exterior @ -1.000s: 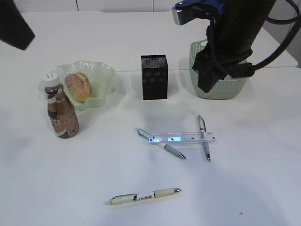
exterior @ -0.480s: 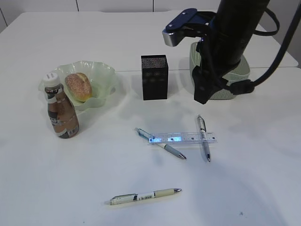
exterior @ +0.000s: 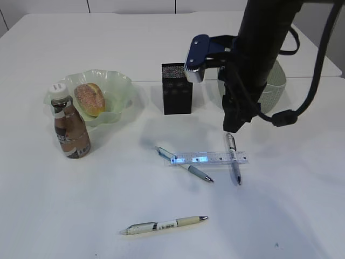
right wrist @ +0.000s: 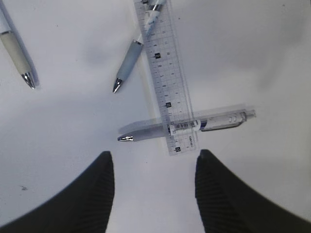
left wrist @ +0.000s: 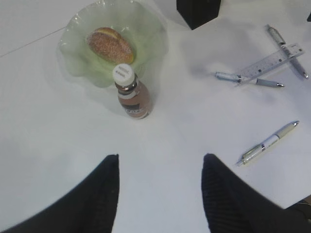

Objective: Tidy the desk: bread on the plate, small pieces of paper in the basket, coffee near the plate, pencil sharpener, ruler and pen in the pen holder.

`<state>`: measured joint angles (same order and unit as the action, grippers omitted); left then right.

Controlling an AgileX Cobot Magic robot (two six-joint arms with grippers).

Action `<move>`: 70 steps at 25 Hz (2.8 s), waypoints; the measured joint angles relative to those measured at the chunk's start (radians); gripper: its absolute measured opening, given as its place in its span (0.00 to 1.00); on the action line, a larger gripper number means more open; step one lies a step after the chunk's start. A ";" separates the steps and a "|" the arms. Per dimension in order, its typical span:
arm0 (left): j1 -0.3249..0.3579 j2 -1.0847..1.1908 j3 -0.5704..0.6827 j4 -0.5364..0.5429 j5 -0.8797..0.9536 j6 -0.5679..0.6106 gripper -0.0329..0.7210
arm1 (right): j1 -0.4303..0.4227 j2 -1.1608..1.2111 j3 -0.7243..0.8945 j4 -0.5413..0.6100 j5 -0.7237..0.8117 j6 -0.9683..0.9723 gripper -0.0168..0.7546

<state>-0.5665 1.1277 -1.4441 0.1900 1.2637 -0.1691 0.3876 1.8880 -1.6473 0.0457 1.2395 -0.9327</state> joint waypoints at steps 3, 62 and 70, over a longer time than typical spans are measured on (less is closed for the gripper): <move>0.026 -0.017 0.044 0.013 0.000 -0.024 0.55 | 0.004 0.065 0.000 0.000 -0.006 -0.072 0.57; 0.094 -0.040 0.128 0.077 0.000 -0.040 0.55 | 0.008 0.247 -0.002 0.071 -0.228 -0.142 0.81; 0.094 -0.040 0.128 0.077 0.000 -0.042 0.55 | 0.008 0.247 -0.002 0.061 -0.173 -0.182 0.79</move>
<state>-0.4725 1.0879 -1.3164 0.2667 1.2637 -0.2112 0.3957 2.1350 -1.6494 0.1069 1.0665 -1.1147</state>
